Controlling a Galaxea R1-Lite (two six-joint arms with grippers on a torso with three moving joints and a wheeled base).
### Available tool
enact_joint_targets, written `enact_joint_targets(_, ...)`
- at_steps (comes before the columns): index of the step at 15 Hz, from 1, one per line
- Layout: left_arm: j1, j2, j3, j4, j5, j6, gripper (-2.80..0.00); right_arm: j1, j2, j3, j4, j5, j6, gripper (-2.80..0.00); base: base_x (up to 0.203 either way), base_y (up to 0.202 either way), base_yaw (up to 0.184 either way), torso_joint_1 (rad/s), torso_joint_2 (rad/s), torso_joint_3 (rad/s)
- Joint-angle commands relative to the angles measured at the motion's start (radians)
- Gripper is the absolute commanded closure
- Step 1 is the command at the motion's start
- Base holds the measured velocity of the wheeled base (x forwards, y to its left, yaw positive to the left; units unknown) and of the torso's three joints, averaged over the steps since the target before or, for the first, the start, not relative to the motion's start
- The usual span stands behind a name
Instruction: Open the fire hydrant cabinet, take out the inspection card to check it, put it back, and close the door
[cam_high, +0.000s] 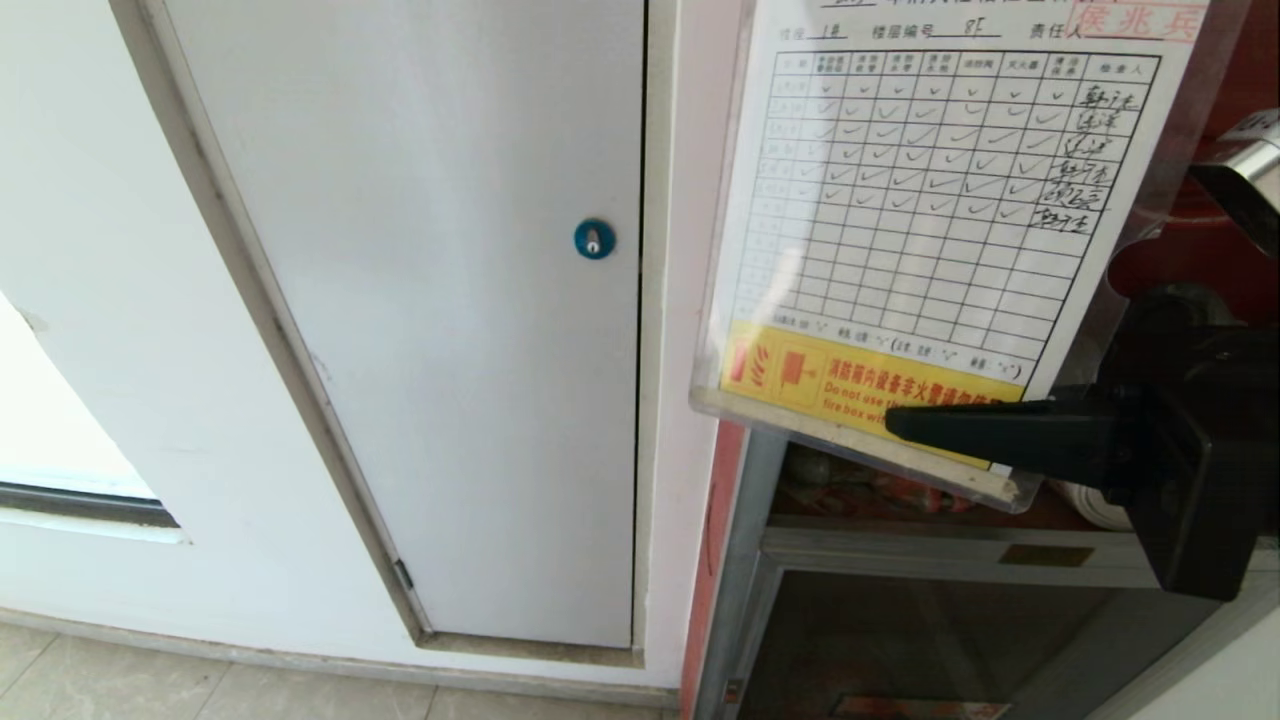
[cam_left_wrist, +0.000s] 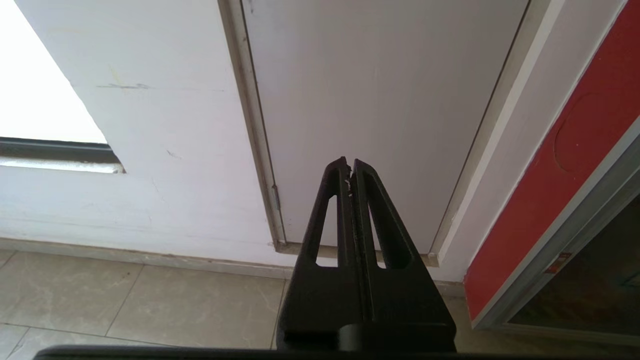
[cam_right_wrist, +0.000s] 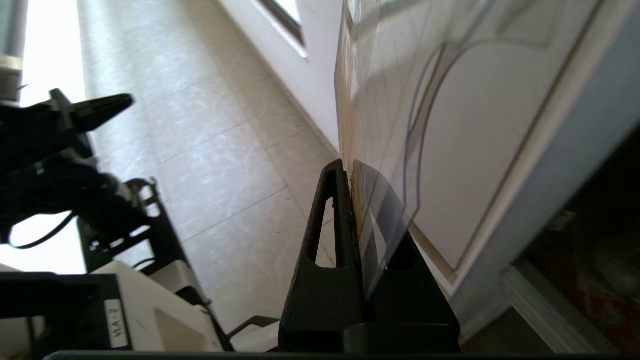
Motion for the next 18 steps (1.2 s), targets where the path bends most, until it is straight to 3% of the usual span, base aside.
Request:
enact_joint_targets(1, 0.000, 0.001, 0.005, -0.001, 0.000, -0.001, 0.00, 0.001, -0.039, 0.011, 0.000, -0.048, -0.001, 0.00, 0.000, 0.000, 0.000, 0.000, 0.00, 0.000)
enact_joint_targets(7, 0.000, 0.001, 0.005, -0.001, 0.000, -0.001, 0.00, 0.002, -0.126, 0.018, 0.073, -0.209, -0.010, 0.00, 0.000, 0.000, 0.000, 0.000, 0.00, 0.000)
enact_joint_targets(10, 0.000, 0.001, 0.005, -0.001, 0.000, -0.001, 0.00, 0.002, -0.169, 0.042, 0.128, -0.299, -0.124, 0.00, 0.000, 0.000, 0.000, 0.000, 0.00, 0.000)
enact_joint_targets(18, 0.000, 0.001, 0.005, -0.001, 0.000, -0.001, 0.00, 0.003, -0.193, 0.082, 0.142, -0.492, -0.224, 0.00, 0.000, 0.000, 0.000, 0.000, 0.00, 0.000)
